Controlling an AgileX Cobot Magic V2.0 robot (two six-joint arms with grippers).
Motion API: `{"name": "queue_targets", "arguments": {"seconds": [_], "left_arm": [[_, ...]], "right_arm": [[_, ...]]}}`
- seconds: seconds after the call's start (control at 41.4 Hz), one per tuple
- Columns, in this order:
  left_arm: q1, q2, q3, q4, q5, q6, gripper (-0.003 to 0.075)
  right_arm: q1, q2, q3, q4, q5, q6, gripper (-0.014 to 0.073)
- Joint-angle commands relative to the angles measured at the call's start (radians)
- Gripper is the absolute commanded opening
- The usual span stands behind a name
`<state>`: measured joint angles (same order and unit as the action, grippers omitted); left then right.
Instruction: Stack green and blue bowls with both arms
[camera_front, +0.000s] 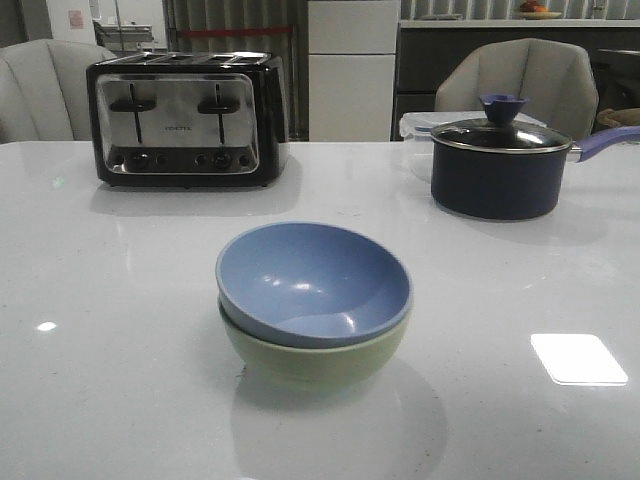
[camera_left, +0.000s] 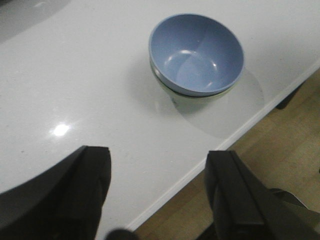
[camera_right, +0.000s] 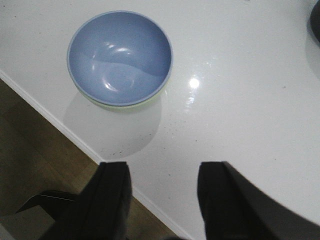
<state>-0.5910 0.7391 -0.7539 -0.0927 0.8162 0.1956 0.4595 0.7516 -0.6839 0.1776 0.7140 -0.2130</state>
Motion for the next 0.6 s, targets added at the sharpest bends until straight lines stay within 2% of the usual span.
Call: {"name": "queue_targets", "arguments": {"seconds": [0.0, 0.097, 0.338, 0.435, 0.58], "left_arm": [[-0.007, -0.045, -0.019, 0.111, -0.056, -0.121, 0.0459], [-0.007, -0.056, -0.019, 0.184, -0.042, -0.155, 0.0457], [-0.007, -0.051, -0.017, 0.161, -0.058, -0.157, 0.0455], [-0.007, -0.051, -0.017, 0.15, -0.065, -0.159, 0.042], [-0.007, -0.051, -0.017, 0.133, -0.067, -0.159, 0.0293]], "right_arm": [[-0.03, -0.007, -0.027, -0.041, -0.036, 0.05, 0.0433], [-0.07, -0.007, -0.027, -0.078, 0.016, 0.091, 0.0433], [-0.096, -0.008, -0.027, -0.058, 0.03, 0.092, 0.0413], [-0.096, -0.008, -0.027, -0.058, 0.03, 0.092, 0.0301], [-0.096, -0.008, -0.027, -0.058, 0.032, 0.092, 0.0115]]}}
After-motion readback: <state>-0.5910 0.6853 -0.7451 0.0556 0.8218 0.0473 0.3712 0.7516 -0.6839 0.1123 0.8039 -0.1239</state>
